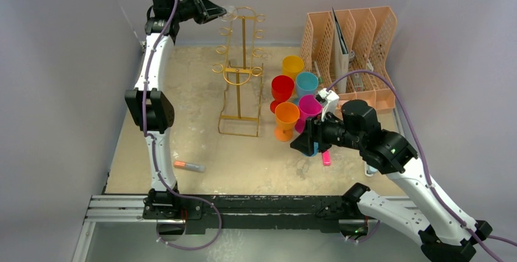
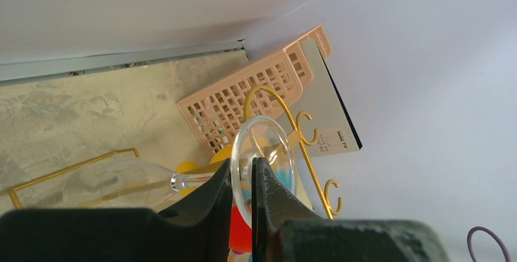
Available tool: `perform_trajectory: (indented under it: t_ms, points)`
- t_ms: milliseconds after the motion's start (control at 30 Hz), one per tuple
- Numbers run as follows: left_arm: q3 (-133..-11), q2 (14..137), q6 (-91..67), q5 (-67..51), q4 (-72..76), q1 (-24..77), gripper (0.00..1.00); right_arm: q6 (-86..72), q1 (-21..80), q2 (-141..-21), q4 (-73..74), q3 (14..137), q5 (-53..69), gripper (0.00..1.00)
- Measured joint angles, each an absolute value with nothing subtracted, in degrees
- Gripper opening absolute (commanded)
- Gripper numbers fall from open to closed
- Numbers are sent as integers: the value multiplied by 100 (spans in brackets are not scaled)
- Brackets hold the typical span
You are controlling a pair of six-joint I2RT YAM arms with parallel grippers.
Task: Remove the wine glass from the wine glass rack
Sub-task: Pick up the wine glass from the wine rack.
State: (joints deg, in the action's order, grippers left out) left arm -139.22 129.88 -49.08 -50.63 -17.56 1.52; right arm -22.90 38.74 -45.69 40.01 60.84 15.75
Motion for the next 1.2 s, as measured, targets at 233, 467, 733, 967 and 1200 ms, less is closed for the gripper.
perform_trajectory:
  t_ms: [233,467,733,967,1200]
  points:
    - [-13839,12986,-4893,-5068,-1750,161,32,-2290,3874,-4547,4010,6084,1549,65]
    - [-13882,12986,-4871,-5054,-1841,163,18,-2292,3874,-4471,4038,6084,1511,65]
    - [-13911,12940,-4873,-4963,-1986,163,1,-2292,3874,-4449,4042,6084,1444,65]
    - [-13692,12779,-5046,-4772,-1990,165,0,-2292,3874,-4449,4040,6084,1433,65]
    - [-13281,12641,-5763,-4742,-1479,163,0,-2296,3874,-4445,4042,6084,1334,65]
